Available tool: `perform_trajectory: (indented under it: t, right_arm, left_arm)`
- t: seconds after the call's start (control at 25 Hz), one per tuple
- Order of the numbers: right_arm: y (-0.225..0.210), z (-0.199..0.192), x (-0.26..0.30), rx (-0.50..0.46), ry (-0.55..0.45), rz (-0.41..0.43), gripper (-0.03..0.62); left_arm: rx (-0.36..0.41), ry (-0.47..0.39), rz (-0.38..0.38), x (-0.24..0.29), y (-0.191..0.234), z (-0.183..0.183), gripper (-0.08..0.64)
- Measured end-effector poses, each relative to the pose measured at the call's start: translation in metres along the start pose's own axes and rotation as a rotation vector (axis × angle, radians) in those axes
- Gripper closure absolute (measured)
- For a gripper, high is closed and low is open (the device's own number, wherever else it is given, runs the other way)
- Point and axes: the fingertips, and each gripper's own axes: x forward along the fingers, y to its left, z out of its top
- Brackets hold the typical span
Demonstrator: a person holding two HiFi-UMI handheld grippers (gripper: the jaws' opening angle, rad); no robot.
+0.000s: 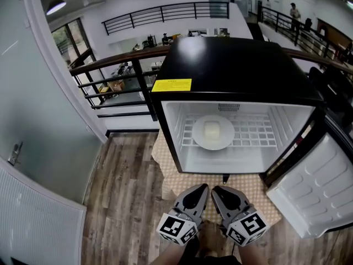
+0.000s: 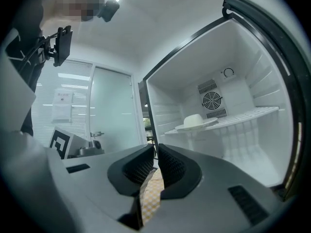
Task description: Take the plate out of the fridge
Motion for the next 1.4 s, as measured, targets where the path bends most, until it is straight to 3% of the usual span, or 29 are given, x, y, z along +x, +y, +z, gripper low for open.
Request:
perform_trajectory:
  t: [0.6, 0.88, 1.2, 1.4]
  right_arm:
    - [-0.028, 0.002, 0.041, 0.025, 0.009, -0.028, 0.545]
    - [-0.044, 0.004, 0.053, 0.102, -0.003, -0.080, 0.543]
    - [-0.059, 0.013, 0.067, 0.293, -0.057, -0.120, 0.543]
    - [-0.074, 0.024, 0.070, 0.486, -0.115, -0.146, 0.541]
  left_arm:
    - [-0.014, 0.003, -0.025, 0.033, 0.033, 0.001, 0.548]
    - [-0.023, 0.002, -0.029, 0.042, 0.043, -0.001, 0.548]
    - [-0.026, 0.006, -0.034, 0.051, 0.050, -0.002, 0.548]
    - [-0.029, 0.007, -0.035, 0.055, 0.055, -0.002, 0.548]
